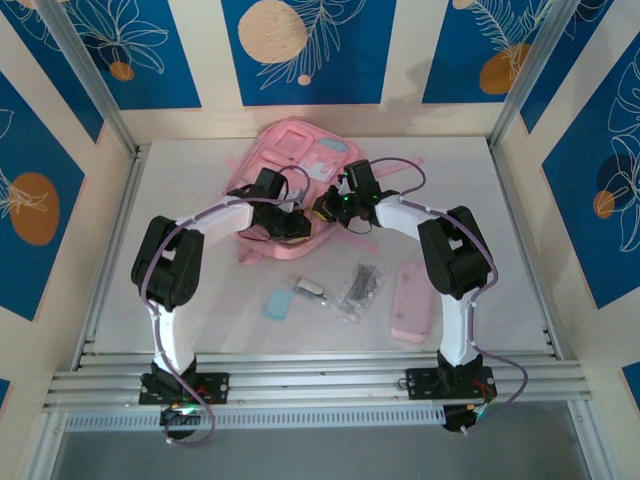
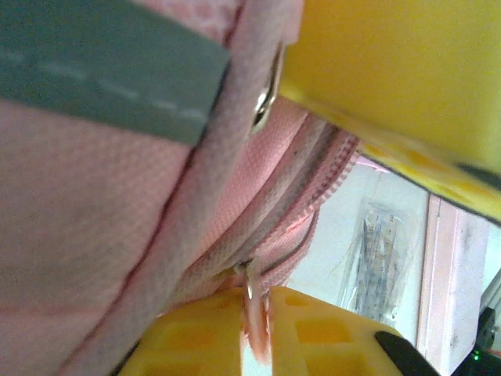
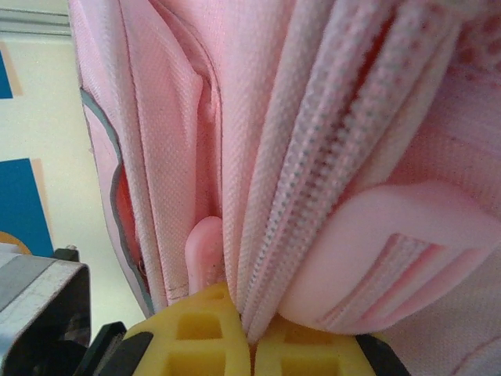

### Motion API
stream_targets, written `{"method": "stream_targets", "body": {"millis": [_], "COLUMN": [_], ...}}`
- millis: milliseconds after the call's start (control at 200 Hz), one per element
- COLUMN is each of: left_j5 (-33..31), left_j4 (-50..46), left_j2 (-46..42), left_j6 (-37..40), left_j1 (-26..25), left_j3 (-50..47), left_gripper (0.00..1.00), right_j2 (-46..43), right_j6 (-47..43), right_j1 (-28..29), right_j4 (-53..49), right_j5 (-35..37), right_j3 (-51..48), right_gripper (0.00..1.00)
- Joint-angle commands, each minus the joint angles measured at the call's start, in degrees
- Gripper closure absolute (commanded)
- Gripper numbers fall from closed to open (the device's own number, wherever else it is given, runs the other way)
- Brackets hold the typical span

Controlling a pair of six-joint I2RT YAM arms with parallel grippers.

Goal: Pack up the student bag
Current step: Unzip the student bag at the top-center of the table.

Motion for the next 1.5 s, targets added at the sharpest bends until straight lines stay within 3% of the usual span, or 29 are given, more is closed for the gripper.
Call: {"method": "stream_targets", "body": {"millis": [0,275,400,515,820,960,1070,1235,1400,1495], "left_j5": [-10.5,-11.0,-18.3,-23.7,-25.6,-23.4,-19.4,-22.5,-23.6,-27.4], "left_j4": [0.3,1.7,-4.5,-4.4,-0.2,-1.0,-7.8,-26.3,-34.9,-37.7], "left_j2": [1.2,3.2,5.2,5.5,5.9,4.0,2.0,0.8,0.1,0.1], "left_j6": [1.4,-1.6,-1.2,-1.6,-3.6,-1.3,5.9,19.1,23.1,24.4], "left_j1": [0.7,0.6,0.3,-0.1,-0.1,0.1,1.2,2.9,4.8,6.2], "left_j3": [3.7,4.7,7.9,7.7,6.1,5.3,6.4,9.6,10.2,12.0], "left_gripper": [0.75,0.78,0.73,0.72,1.00,1.00,1.00,1.00,1.00,1.00], "right_j2": [-0.5,-0.5,-1.1,-1.3,-1.7,-1.7,-2.0,-3.2,-3.0,-2.5], "right_j6": [0.4,1.3,2.1,4.0,8.3,6.6,2.4,-2.6,-5.3,-6.3], "right_j1": [0.9,1.0,1.1,1.4,0.8,-0.2,-1.9,-4.2,-5.2,-5.5], "right_j4": [0.4,1.5,2.4,4.8,10.1,9.3,5.3,0.4,-2.1,-3.3], "right_j5": [-4.7,-5.0,-4.9,-6.0,-7.8,-7.3,-6.2,-5.0,-4.2,-4.0], "right_j3": [-0.8,-1.2,-1.8,-2.2,-5.8,-6.1,-5.3,-4.5,-3.2,-2.4], "right_gripper": [1.00,1.00,1.00,1.00,1.00,1.00,1.00,1.00,1.00,1.00]}}
